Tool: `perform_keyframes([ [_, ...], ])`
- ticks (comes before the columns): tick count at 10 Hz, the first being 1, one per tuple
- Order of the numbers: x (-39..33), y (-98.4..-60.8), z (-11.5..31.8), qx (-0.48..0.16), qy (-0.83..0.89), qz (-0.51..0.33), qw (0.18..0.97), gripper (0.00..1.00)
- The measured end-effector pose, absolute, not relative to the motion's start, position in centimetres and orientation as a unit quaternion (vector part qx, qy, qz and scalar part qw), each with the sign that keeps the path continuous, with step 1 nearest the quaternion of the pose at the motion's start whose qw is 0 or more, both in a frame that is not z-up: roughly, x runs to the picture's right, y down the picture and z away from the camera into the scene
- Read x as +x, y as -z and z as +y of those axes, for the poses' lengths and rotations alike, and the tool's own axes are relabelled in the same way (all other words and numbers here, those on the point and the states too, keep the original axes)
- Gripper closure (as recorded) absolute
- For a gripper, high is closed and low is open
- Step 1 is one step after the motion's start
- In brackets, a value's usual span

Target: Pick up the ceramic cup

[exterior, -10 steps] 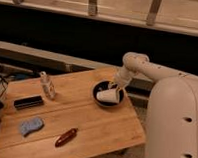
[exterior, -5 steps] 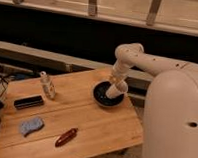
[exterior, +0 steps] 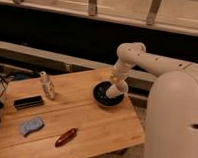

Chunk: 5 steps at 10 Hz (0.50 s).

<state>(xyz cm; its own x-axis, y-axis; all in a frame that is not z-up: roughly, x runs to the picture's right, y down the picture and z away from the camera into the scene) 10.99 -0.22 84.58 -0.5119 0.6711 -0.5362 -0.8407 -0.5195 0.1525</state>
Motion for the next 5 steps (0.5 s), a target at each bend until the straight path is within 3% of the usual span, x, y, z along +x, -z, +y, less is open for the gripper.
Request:
perform_keyframes([
  [2,10.3,-83.3,-1.9,-0.198,-0.844,0.195,0.459,0.79],
  [3,10.5,-82.9,-2.3,-0.200,-0.847,0.196,0.453,0.76],
  [4,11.0,-82.7,-2.2,-0.204,-0.847,0.197,0.449,0.78],
  [5,11.3,-82.9,-1.6,-0.211,-0.845,0.201,0.448,0.87],
])
